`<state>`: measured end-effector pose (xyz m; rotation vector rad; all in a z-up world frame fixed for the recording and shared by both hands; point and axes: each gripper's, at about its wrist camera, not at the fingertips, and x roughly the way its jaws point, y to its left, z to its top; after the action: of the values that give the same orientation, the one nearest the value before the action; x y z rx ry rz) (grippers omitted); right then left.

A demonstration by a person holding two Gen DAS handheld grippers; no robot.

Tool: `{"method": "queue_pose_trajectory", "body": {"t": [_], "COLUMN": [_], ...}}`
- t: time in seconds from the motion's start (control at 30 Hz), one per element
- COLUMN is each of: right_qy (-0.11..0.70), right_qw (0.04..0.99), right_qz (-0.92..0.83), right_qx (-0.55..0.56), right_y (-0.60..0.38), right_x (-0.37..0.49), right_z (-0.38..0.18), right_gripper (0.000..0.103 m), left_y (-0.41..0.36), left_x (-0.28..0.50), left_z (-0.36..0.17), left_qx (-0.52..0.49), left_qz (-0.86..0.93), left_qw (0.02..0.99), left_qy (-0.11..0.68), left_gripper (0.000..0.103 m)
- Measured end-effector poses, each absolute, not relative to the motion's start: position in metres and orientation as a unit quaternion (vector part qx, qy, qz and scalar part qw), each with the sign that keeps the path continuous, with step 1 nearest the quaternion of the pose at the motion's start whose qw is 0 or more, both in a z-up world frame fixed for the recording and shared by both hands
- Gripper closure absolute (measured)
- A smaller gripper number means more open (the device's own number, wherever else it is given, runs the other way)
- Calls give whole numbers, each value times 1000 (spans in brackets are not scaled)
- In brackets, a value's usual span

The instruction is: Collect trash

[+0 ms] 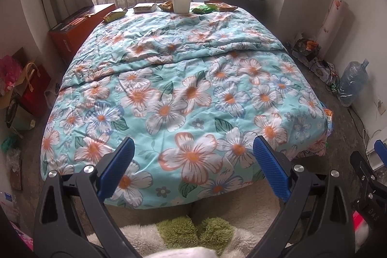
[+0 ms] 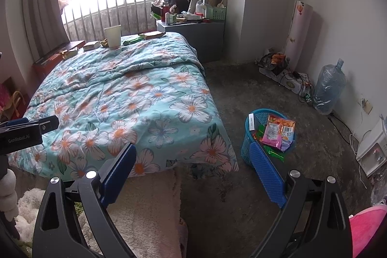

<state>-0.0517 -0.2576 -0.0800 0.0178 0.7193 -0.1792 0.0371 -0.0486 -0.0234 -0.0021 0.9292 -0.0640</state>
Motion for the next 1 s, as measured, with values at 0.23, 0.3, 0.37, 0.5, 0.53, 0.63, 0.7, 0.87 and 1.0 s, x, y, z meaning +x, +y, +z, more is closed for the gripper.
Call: {"method": "queue_pose_trajectory", "body": {"t": [0.23,0.3,0.37,0.5,0.53,0.63,0.7,0.87,1.0], "right_qy": [353,353,353,353,353,353,353,356,357], "right_qw": [931,931,931,930,930,930,930,928,928], "right_qz": [-91,-93,-95,-98,-99,-102,-105,-107,-107], "right_qx": [8,7,6,3,3,0,-4,-3,1], "right_y": [-261,-260,-260,-261,-261,-261,-262,-265,-266], "right_x": [-52,-52,-53,-53,-53,-53,-54,-54,-53], "right_z": [-80,-80,-80,-80,-80,-79,-79,-80,-81], "right_gripper": [11,11,11,11,11,11,11,11,11], "left_y": [-50,-51,-53,-57,-57,-60,-61,-64,-64], "left_x": [37,37,38,37,37,36,36,36,36], "left_z": [-23,-23,-23,-22,-22,-21,-21,-20,-20], "left_qx": [-3,-5,-7,-12,-13,-13,-14,-15,-14], "left_qz": [-33,-36,-39,-47,-49,-55,-57,-62,-62], "left_qw": [893,891,890,889,889,888,888,888,888], "left_qy": [449,452,455,455,455,456,457,455,456], "left_gripper": [9,9,9,9,9,9,9,9,9]}}
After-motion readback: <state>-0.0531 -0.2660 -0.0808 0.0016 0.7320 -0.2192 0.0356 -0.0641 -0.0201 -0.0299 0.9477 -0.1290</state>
